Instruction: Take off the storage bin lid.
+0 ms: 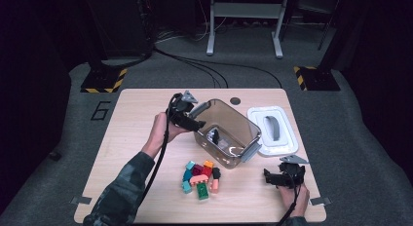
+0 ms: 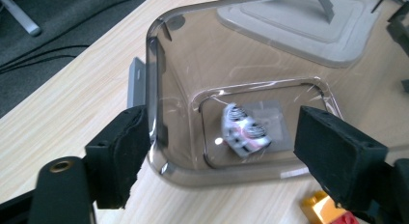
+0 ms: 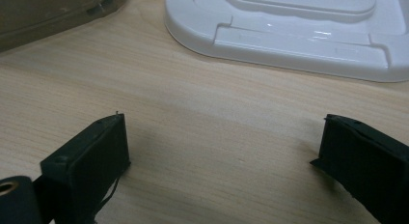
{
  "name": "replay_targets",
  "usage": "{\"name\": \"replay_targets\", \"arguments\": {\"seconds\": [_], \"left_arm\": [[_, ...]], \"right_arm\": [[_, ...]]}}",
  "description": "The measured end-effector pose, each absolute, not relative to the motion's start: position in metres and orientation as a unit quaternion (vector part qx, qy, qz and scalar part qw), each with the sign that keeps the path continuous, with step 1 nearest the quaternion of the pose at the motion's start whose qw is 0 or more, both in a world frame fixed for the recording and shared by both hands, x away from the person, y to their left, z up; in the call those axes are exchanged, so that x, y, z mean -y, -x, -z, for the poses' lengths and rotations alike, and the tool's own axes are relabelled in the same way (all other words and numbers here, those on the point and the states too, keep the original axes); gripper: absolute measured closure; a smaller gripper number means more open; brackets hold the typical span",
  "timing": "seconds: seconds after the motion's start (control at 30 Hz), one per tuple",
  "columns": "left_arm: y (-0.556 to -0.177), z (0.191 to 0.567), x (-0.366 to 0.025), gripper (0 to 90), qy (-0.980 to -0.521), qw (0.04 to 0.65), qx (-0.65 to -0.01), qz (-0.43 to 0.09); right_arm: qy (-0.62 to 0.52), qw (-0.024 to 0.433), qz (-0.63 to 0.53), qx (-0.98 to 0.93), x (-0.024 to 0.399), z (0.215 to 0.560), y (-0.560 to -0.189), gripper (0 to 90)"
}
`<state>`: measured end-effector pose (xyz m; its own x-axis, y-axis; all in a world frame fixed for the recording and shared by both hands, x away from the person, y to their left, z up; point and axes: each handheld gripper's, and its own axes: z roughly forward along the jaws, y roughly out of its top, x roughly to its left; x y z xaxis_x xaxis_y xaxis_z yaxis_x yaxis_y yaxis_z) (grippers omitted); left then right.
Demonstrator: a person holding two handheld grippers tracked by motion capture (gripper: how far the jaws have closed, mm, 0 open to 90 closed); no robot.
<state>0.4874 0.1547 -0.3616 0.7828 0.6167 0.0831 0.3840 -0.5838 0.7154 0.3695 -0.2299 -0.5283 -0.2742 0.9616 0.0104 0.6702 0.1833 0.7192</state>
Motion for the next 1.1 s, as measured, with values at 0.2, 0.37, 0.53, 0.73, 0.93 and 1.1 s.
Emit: {"name": "replay_targets", "arguments": {"seconds": [0.2, 0.37, 0.53, 0.73, 0.93, 1.1], "left_arm": [[-0.470, 0.371, -0.179, 14.9, -0.866, 0.365, -0.299, -0.164], [-0.461, 0.378, -0.191, 14.4, -0.861, 0.369, -0.311, -0.158], [-0.449, 0.391, -0.205, 14.1, -0.857, 0.371, -0.321, -0.161], [-0.436, 0.408, -0.214, 13.7, -0.853, 0.371, -0.331, -0.156], [-0.423, 0.429, -0.217, 13.7, -0.856, 0.363, -0.338, -0.144], [-0.415, 0.445, -0.214, 13.9, -0.859, 0.359, -0.341, -0.134]], "right_arm": [[-0.555, 0.232, -0.313, -0.735, 0.230, 0.528, -0.370, 2.7], [-0.555, 0.232, -0.313, -0.735, 0.230, 0.528, -0.369, 2.7], [-0.555, 0.232, -0.313, -0.735, 0.230, 0.528, -0.369, 2.7], [-0.555, 0.232, -0.313, -0.735, 0.230, 0.528, -0.369, 2.7], [-0.555, 0.232, -0.313, -0.735, 0.230, 0.528, -0.369, 2.7], [-0.556, 0.232, -0.313, -0.734, 0.230, 0.528, -0.369, 2.7]]}}
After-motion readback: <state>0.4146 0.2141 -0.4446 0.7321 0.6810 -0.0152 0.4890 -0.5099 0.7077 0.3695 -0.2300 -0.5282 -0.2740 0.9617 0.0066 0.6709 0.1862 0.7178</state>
